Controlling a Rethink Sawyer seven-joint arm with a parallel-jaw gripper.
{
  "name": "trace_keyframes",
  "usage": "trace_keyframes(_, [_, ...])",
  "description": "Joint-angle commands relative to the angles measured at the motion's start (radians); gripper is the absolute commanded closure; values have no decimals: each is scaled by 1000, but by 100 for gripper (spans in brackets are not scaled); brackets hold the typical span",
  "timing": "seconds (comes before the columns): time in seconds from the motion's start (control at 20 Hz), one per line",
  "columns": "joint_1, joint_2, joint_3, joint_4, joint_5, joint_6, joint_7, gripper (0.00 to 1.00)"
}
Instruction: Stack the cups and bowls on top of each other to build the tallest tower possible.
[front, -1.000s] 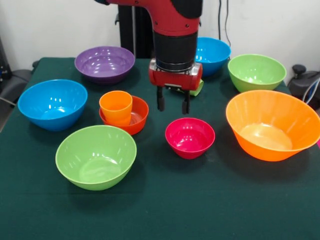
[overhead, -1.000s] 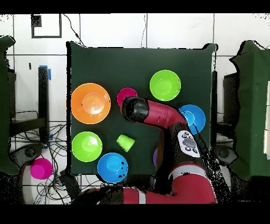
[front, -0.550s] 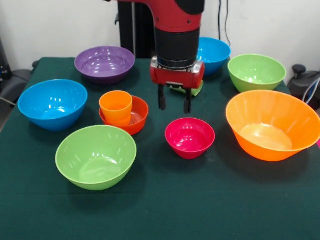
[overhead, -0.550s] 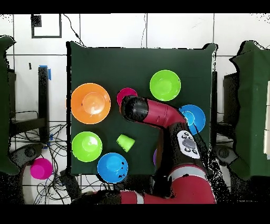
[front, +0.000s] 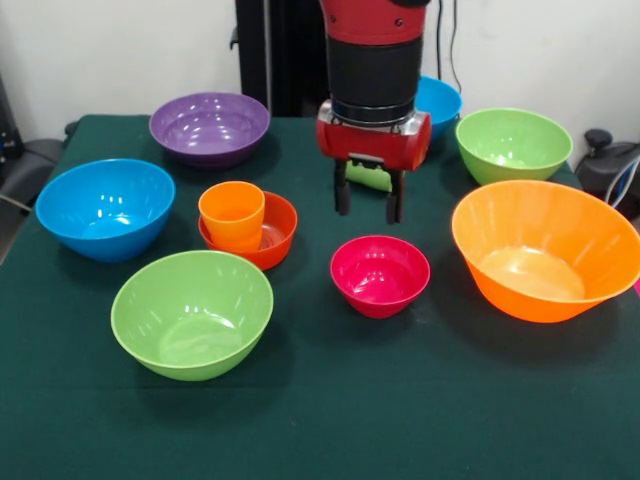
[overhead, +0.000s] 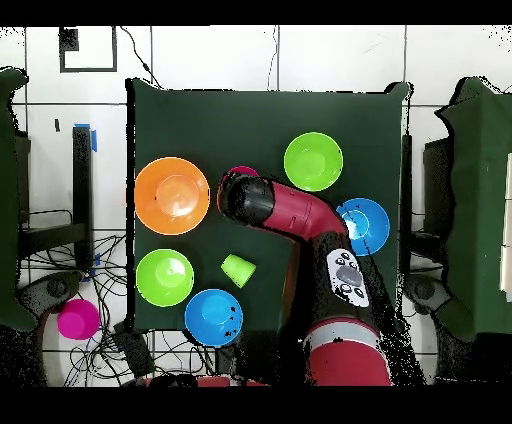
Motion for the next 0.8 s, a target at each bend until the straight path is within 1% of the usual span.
trace_keyframes(0.05, [38,25,15,-45,69,-46,233,0])
trace_keyframes(0.25, [39,59,20,-60,71,-87,232,0])
trace_keyframes(0.35, [36,88,17,-72,67,-84,228,0])
trace_keyframes(0.55, [61,129,-43,-99,43,-57,238,0])
trace_keyframes(0.8, [53,165,-44,-116,53,-100,249,0])
